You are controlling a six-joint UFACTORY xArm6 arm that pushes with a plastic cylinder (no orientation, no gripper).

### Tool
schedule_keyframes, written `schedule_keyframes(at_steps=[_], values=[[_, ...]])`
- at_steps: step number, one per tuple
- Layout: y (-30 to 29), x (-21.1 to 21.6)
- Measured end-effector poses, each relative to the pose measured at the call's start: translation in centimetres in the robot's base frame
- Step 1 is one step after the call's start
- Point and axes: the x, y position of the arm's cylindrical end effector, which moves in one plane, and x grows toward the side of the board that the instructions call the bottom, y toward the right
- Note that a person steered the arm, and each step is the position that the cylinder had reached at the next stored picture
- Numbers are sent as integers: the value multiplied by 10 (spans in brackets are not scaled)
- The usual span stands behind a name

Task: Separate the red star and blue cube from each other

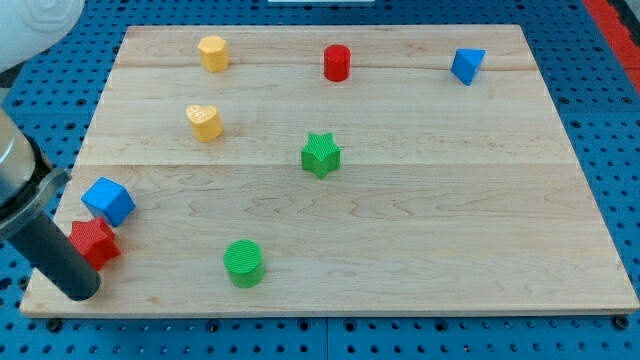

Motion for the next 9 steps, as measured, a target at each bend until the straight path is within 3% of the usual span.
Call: schedule_keyframes(at_steps=[1,2,3,4,7,9], values=[[-55,-44],[-39,-66],[50,-84],[78,-110],[-67,-126],[-22,-159]])
